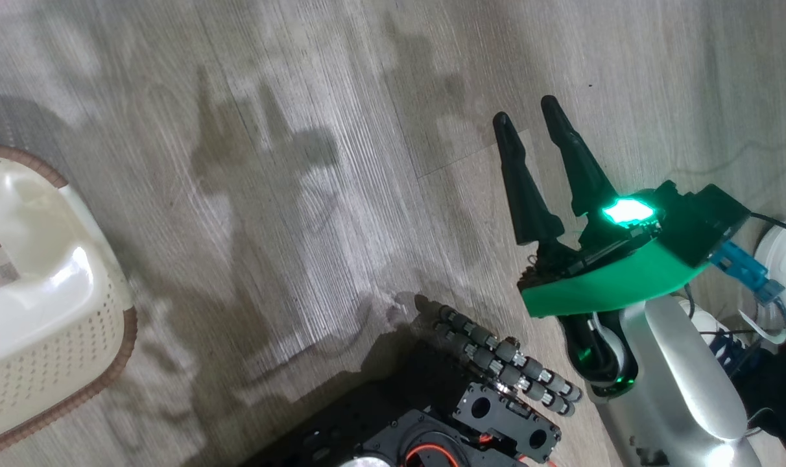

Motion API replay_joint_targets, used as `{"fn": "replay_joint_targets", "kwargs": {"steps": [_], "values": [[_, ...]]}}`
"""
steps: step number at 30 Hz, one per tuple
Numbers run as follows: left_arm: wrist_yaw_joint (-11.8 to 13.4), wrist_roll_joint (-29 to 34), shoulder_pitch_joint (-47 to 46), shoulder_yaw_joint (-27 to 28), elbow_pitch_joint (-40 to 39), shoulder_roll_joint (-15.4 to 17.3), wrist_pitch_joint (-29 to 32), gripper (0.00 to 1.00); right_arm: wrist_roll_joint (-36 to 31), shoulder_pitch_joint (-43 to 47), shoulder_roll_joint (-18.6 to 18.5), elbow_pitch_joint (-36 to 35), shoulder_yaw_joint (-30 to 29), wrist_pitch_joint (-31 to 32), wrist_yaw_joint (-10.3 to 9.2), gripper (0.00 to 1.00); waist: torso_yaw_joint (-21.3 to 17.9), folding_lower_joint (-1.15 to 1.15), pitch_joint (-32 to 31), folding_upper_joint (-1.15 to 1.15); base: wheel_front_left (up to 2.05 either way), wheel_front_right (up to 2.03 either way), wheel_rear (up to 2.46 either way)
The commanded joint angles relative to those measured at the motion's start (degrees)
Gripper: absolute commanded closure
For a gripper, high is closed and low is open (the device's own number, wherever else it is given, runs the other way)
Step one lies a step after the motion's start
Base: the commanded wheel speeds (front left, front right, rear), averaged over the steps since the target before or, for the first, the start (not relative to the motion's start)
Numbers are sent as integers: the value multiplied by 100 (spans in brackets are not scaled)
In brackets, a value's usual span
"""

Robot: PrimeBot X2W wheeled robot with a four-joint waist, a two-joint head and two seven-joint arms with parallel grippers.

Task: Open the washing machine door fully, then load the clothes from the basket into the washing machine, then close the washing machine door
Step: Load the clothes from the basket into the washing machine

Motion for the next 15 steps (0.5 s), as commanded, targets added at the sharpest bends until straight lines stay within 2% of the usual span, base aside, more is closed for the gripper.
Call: {"fn": "replay_joint_targets", "kwargs": {"steps": [1, 5, 10, 11, 12, 13, 15], "values": [[-39, 29, -197, -87, -149, 15, 32, 100, 23, 142, -33, -168, 46, -37, 0, 0, 3, 0, 5, 0, 0, 0, 0], [-355, 53, -157, -276, 105, -141, 153, 100, 10, 111, -33, -165, 42, -37, 0, 0, 19, 0, 29, 0, 0, 0, 0], [-530, -25, -110, -379, 267, -312, 230, 100, 0, 86, -33, -152, 32, -37, 0, 0, 33, 0, 41, 0, 0, 0, 0], [-538, -33, -111, -394, 285, -320, 229, 76, -1, 81, -33, -147, 33, -37, 0, 0, 34, 0, 40, 0, 0, 0, 0], [-506, -16, -112, -420, 300, -315, 228, 16, 1, 77, -33, -142, 34, -37, 0, 0, 34, 0, 38, 0, 0, 0, 0], [-510, -3, -105, -451, 319, -319, 243, 0, -1, 73, -33, -136, 39, -37, 0, 0, 32, 0, 32, 0, 0, 0, 0], [-514, -33, -102, -458, 349, -332, 245, 0, -8, 62, -33, -122, 49, -37, 0, 0, 27, 0, 21, 0, 0, 0, 0]]}}
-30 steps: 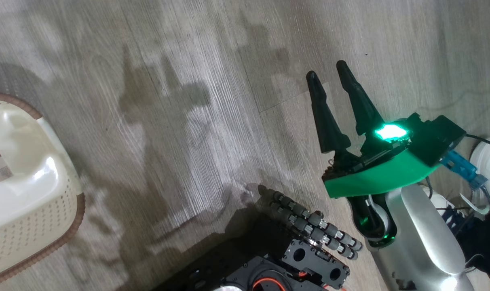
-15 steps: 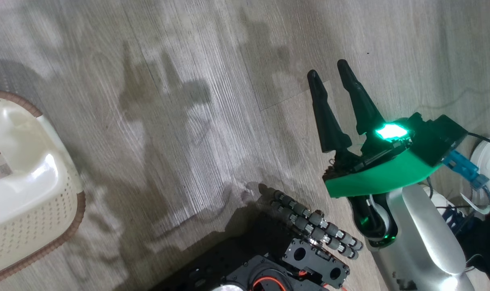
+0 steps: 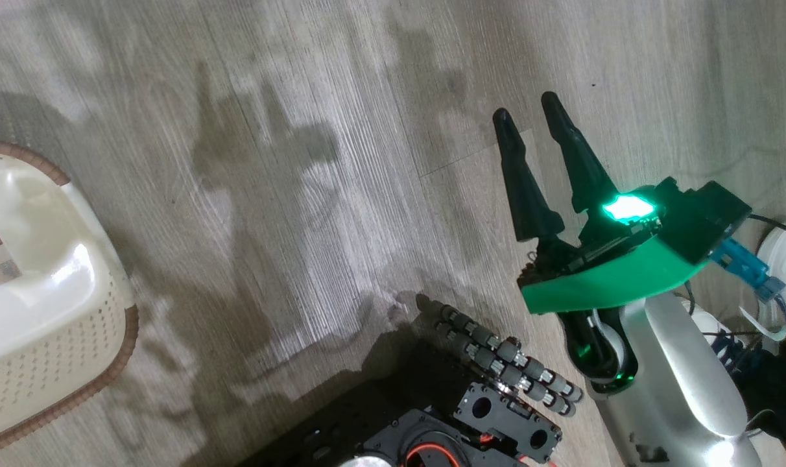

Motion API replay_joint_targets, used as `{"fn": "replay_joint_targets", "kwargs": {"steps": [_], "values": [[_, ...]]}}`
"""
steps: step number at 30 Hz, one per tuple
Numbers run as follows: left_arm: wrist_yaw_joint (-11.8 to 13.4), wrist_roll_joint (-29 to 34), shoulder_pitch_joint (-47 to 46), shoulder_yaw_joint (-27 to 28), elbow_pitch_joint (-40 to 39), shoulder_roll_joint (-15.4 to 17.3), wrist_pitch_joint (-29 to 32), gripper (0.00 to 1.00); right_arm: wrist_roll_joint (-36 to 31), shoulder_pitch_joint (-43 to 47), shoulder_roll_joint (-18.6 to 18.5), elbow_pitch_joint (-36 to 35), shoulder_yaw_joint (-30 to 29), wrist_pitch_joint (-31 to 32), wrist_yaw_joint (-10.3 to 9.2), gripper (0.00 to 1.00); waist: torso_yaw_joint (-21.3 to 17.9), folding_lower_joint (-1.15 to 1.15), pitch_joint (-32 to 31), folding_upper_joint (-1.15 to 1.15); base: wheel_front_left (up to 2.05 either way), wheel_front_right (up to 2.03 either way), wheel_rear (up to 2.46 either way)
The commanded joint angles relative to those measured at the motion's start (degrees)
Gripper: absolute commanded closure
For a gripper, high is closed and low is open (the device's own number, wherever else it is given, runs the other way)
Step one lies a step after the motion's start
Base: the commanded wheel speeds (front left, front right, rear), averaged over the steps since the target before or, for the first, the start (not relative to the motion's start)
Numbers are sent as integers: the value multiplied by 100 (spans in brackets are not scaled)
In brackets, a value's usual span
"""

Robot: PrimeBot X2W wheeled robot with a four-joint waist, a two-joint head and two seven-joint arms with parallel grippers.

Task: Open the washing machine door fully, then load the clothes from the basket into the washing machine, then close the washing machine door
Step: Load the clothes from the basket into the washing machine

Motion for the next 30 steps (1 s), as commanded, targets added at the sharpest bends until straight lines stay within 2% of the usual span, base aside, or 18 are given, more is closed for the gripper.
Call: {"fn": "replay_joint_targets", "kwargs": {"steps": [1, 12, 23, 30], "values": [[24, -33, -121, -47, -159, 61, -6, 0, -7, 96, -33, -125, 52, -37, 0, 0, -6, 0, -11, 0, 0, 0, 0], [-2, -101, 69, -164, -82, 143, -226, 0, -77, -71, -33, -76, 66, -37, 0, 0, 14, 0, -185, 0, 0, 0, 0], [-48, -572, 992, 28, -22, -156, -772, 0, -629, -101, -33, 8, -378, -37, 0, 0, 641, 0, -736, 0, 0, 0, 0], [-99, -884, 1910, 96, 5, -589, -1209, 0, -1035, 3, -33, 78, -698, -37, 0, 0, 1181, 0, -1330, 0, 0, 0, 0]]}}
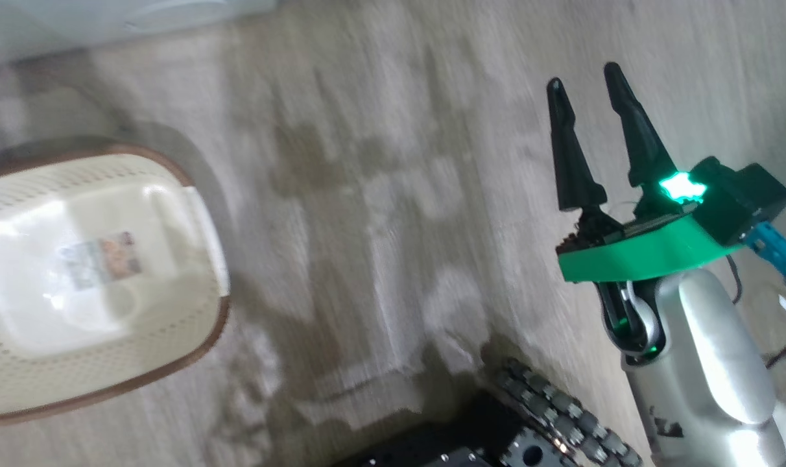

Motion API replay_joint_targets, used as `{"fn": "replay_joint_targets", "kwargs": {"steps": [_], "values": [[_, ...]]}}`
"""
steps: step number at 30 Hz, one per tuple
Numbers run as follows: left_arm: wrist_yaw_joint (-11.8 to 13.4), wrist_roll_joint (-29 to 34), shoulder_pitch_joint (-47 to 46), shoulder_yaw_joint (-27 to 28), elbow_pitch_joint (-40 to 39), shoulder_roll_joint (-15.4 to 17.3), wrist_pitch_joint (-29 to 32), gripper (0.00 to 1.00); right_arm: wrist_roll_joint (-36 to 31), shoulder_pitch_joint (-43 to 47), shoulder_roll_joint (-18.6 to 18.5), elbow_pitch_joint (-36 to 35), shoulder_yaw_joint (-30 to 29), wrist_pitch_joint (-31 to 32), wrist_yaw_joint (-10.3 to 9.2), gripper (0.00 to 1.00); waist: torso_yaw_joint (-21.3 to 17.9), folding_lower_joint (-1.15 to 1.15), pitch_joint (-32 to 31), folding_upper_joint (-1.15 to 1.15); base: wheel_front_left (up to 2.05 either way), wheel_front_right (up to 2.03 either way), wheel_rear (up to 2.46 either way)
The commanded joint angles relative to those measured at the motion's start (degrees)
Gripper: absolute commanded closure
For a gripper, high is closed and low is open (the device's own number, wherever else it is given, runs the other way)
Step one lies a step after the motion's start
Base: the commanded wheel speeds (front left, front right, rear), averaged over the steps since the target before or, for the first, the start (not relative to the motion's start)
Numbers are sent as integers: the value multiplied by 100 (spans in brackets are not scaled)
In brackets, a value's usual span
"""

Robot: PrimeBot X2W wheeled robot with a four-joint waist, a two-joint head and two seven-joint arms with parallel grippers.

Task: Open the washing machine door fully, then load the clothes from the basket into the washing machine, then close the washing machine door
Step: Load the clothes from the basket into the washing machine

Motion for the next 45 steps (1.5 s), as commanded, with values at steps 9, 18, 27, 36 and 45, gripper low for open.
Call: {"fn": "replay_joint_targets", "kwargs": {"steps": [9, 18, 27, 36, 45], "values": [[-41, -290, 1290, -4, -402, -211, -352, 0, -488, 469, -31, -5, -294, -36, 0, 0, 764, 0, -1269, 0, 0, 0, 0], [264, -525, 3681, 342, -2445, -359, -368, 0, -704, 818, -31, 49, -439, -36, 0, 0, 1063, 0, -2342, 0, 0, 0, 0], [846, -699, 6034, 801, -4471, -646, -369, 0, -809, 1250, -31, 83, -549, -36, 0, 0, 1277, 0, -3023, 0, 0, 0, 0], [1286, -565, 7458, 959, -5813, -965, -369, 0, -889, 1560, -31, 93, -560, -36, 0, 0, 1465, 0, -3433, 0, 0, 0, 0], [1430, -301, 8466, 1018, -6611, -1292, -370, 0, -870, 1874, -31, 24, -677, -36, 0, 0, 1631, 0, -3727, 0, 0, 0, 0]]}}
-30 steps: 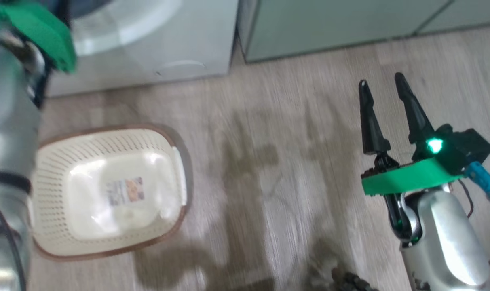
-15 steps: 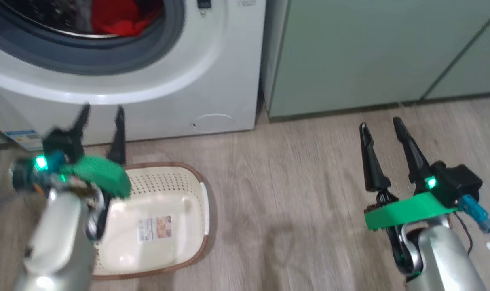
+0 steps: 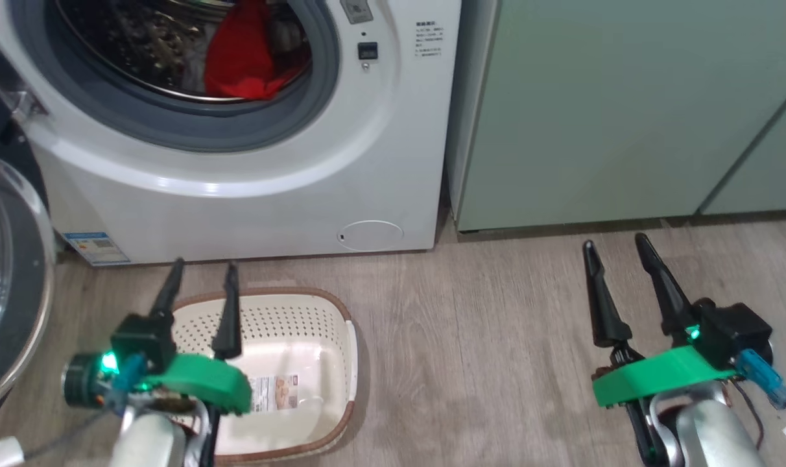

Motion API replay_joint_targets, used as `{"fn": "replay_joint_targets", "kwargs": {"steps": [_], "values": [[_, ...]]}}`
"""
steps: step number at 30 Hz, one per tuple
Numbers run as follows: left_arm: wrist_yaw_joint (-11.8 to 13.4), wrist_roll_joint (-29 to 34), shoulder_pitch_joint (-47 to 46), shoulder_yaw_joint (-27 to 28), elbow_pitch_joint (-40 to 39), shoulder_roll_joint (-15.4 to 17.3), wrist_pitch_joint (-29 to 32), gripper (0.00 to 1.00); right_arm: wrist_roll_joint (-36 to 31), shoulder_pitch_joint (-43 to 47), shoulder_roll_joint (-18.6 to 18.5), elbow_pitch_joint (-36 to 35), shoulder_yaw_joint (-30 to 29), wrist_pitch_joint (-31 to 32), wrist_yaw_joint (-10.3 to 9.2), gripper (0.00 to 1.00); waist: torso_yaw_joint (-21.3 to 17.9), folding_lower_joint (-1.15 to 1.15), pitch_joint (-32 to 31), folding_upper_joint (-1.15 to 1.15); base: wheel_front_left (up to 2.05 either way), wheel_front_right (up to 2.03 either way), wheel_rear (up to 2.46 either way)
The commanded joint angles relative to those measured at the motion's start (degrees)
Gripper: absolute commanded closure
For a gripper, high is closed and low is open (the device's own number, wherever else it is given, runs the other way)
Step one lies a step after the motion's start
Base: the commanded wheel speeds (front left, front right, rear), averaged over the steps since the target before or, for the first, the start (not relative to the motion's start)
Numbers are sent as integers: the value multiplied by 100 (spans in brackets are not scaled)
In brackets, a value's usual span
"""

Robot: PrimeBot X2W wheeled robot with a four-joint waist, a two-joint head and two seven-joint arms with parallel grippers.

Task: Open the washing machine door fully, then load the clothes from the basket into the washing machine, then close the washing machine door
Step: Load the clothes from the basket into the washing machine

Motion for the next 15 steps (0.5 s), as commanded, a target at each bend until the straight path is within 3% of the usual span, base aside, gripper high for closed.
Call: {"fn": "replay_joint_targets", "kwargs": {"steps": [1, 15], "values": [[14, 80, -109, 230, -280, -15, -54, 0, -13, -74, -22, -222, 83, -37, 0, 0, 53, 1, -56, -1, 0, 0, 0], [-180, 492, 269, 461, -658, -367, -54, 0, 15, -20, -22, -235, 99, -37, 0, 0, 182, 1, -150, -1, 0, 0, 0]]}}
